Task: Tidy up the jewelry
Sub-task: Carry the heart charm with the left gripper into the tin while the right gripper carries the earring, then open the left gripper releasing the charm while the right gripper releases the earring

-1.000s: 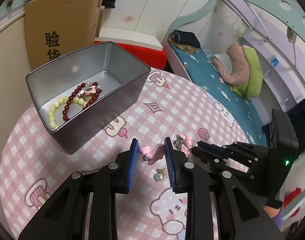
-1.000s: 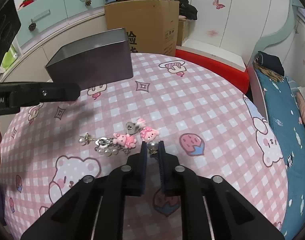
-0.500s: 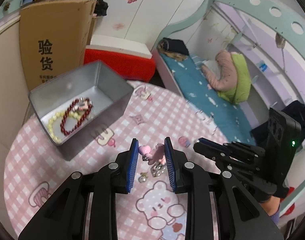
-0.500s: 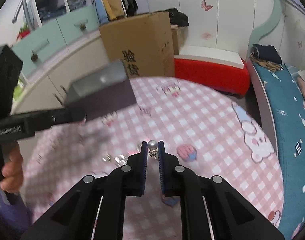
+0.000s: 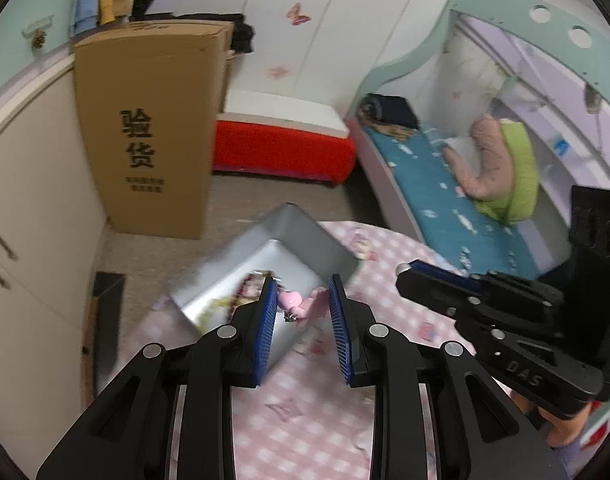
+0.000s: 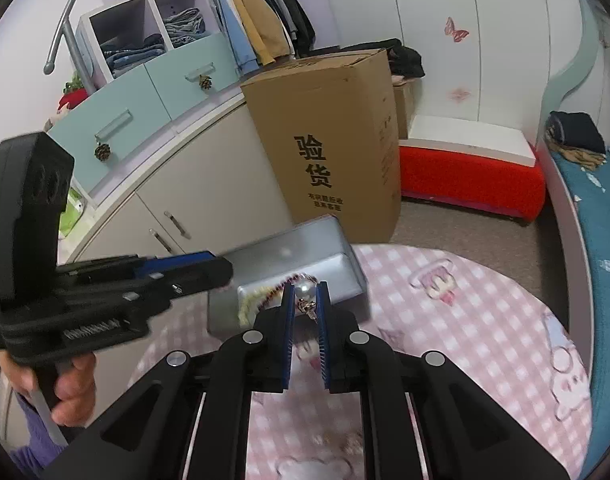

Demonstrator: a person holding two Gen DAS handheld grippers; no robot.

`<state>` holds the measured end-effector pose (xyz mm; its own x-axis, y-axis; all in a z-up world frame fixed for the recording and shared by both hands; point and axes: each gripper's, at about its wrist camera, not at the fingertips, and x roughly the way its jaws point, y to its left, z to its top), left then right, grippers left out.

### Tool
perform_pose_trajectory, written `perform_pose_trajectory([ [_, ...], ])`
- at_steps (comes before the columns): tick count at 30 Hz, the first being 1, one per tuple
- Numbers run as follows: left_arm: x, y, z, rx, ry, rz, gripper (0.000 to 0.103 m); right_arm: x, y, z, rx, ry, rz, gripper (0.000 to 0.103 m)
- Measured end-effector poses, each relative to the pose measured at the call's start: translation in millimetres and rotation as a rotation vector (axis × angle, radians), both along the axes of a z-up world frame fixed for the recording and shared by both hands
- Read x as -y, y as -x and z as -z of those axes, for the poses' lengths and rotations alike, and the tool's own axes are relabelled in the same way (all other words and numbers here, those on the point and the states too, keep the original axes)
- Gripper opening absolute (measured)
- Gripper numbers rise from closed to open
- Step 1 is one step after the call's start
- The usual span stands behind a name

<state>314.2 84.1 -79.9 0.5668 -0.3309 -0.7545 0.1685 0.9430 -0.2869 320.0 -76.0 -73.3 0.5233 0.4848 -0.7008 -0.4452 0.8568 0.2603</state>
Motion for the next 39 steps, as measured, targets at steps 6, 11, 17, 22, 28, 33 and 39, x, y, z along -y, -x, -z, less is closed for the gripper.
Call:
perform_pose_trajectory([
  [6,-12.1,-15.8,20.5,-0.047,-0.025,-0.025,0.027,-29.4,-22.0,16.9,-0.046,0.017,-0.016,0.011],
  [11,-18.7,-22.6,38.4,-0.082,-0.03,-0.027,0.027,-44.7,-34.1,39.0,-0.09,0.041,-0.025,0.011],
  [17,-16.0,-24.9,47.1,-0.092,-0.049,-0.03,0.028,-52.6,-40.4,54.1,-0.118,0.065,-0.024,0.011],
  [22,-14.7,-22.9,45.4,-0.09,-0.045,-0.034,0.028,-55.2,-42.7,59.2,-0.133,0.071,-0.025,0.011],
  [28,-15.2,-21.1,43.4,-0.09,-0.051,-0.05,0.031,-57.0,-44.0,59.5,-0.14,0.064,-0.028,0.011],
  [33,-18.1,-16.6,37.7,-0.073,-0.051,-0.069,0.046,-50.6,-43.8,58.6,-0.151,0.041,-0.026,0.013],
  [39,-11.4,-4.9,20.9,-0.034,-0.057,-0.053,0.05,-40.2,-33.4,44.9,-0.128,0.023,-0.021,0.017],
])
